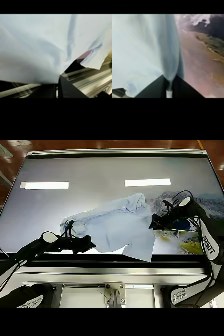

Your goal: Fold the shirts.

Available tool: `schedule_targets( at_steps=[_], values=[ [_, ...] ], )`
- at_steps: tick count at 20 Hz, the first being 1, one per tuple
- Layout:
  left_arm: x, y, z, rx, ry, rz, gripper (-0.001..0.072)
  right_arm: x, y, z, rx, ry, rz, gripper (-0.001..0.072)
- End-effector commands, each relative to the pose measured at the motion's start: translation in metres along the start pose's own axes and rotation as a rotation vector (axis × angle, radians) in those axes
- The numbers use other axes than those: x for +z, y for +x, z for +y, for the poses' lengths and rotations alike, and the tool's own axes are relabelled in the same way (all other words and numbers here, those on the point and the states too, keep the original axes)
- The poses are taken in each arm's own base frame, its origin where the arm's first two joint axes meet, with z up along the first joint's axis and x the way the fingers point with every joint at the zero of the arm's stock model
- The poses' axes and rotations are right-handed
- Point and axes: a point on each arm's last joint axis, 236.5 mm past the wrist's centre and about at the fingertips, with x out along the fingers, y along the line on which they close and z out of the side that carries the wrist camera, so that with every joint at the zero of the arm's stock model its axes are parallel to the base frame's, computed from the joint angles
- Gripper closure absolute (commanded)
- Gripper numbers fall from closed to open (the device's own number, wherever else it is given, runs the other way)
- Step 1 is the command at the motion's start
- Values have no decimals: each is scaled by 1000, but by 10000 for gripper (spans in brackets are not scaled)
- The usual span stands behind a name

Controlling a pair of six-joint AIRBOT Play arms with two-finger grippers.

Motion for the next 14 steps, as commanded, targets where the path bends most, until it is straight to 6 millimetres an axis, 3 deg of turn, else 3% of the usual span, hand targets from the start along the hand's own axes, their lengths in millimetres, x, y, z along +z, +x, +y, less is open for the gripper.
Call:
schedule_targets(
  at_steps=[1, 3, 4, 5, 7, 9, 11, 13, 14],
  values=[
    [5, -8, 2, 30, 70, -11, 666, -11, 12, 16, 3, -61, 51, 651],
    [12, -23, 0, 66, 150, 2, 666, -21, 10, 25, -10, -150, 96, 652],
    [20, -39, -2, 99, 188, -2, 666, -21, -1, 28, -31, -178, 91, 652],
    [33, -62, -9, 141, 255, -29, 667, -16, -17, 35, -45, -208, 55, 652],
    [63, -123, -31, 244, 380, -142, 667, 6, -79, 59, -64, -311, -125, 652],
    [89, -216, -81, 310, 517, -349, 667, 24, -173, 100, -88, -423, -396, 652],
    [89, -313, -151, 276, 640, -601, 666, 16, -284, 155, -113, -532, -718, 652],
    [62, -401, -222, 182, 758, -843, 666, -26, -388, 213, -134, -636, -1040, 652],
    [42, -435, -250, 132, 808, -933, 666, -58, -435, 240, -133, -681, -1204, 652]
  ],
)
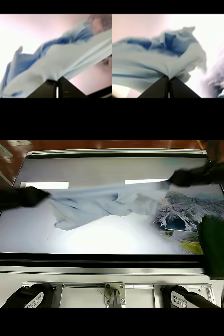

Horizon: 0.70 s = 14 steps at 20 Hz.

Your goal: Fold the shirts.

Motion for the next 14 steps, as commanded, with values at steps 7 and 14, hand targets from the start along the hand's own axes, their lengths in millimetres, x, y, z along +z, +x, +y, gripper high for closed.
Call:
schedule_targets(
  at_steps=[7, 14],
  values=[
    [106, -251, -96, -29, 233, -617, 666, 93, -330, 137, -169, -212, -915, 651],
    [59, -210, -49, 124, 204, -353, 666, 34, -275, 105, -229, -113, -559, 651]
  ],
)
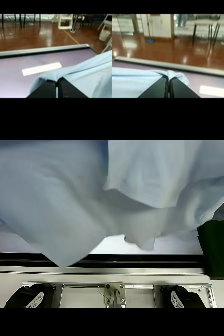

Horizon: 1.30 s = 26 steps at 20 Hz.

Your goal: Fold the shirts.

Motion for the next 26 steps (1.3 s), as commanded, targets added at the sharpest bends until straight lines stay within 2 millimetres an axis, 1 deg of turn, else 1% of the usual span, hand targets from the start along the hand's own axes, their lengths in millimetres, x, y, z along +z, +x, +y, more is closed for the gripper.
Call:
schedule_targets(
  at_steps=[1, 3, 4, 6, 8, 10, 11, 13, 15, 16, 17, 18, 19, 21, 22, 24, 25, 26],
  values=[
    [-54, 11, 35, 126, 0, 209, 666, -65, 6, -13, -33, 38, 278, 651],
    [-94, 32, 57, 183, -18, 345, 666, -118, 23, -23, -25, 74, 509, 652],
    [-115, 42, 66, 199, -21, 408, 666, -139, 34, -29, -22, 101, 601, 652],
    [-160, 70, 84, 229, -43, 526, 665, -178, 66, -42, -12, 151, 747, 652],
    [-203, 106, 101, 241, -65, 597, 665, -217, 108, -60, -8, 200, 853, 652],
    [-240, 144, 116, 252, -92, 623, 665, -264, 157, -76, -4, 245, 936, 652],
    [-260, 165, 125, 258, -100, 635, 665, -286, 183, -81, 0, 261, 957, 652],
    [-290, 207, 142, 268, -109, 633, 665, -330, 241, -87, 0, 281, 947, 651],
    [-310, 247, 163, 288, -120, 622, 665, -357, 286, -92, -23, 319, 887, 651],
    [-318, 265, 174, 298, -124, 611, 665, -365, 300, -91, -42, 371, 866, 651],
    [-327, 278, 183, 308, -130, 609, 665, -373, 310, -84, -53, 458, 863, 651],
    [-340, 290, 191, 316, -135, 614, 665, -384, 316, -77, -61, 508, 879, 650],
    [-356, 297, 196, 319, -141, 641, 665, -397, 317, -70, -58, 508, 910, 650],
    [-399, 303, 198, 331, -207, 742, 664, -430, 313, -56, -73, 501, 1015, 650],
    [-422, 303, 195, 330, -262, 803, 662, -448, 310, -47, -72, 491, 1072, 650],
    [-458, 298, 185, 314, -339, 917, 660, -478, 311, -30, -56, 470, 1145, 650],
    [-468, 295, 181, 309, -360, 955, 606, -487, 312, -24, -51, 471, 1163, 648],
    [-472, 290, 181, 311, -361, 980, 437, -491, 313, -21, -53, 480, 1169, 545]
  ],
)
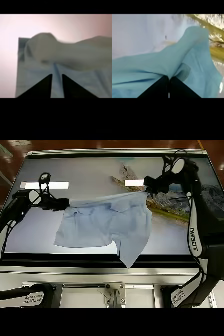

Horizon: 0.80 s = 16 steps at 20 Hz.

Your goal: Fold the shirts.

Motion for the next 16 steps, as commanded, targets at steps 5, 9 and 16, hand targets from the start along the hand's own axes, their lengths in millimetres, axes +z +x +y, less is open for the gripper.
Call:
schedule_targets(
  at_steps=[5, 9, 16],
  values=[
    [-42, -27, 41, -38, 0, 290, 8, -14, -22, -22, -84, -65, 66, 31],
    [-81, -59, 86, -155, -218, 350, 1, -56, -89, -125, -335, -33, 259, 135],
    [-189, -25, 94, -361, -577, 418, 1, -93, -81, -69, 221, 160, 364, 132]
  ],
)
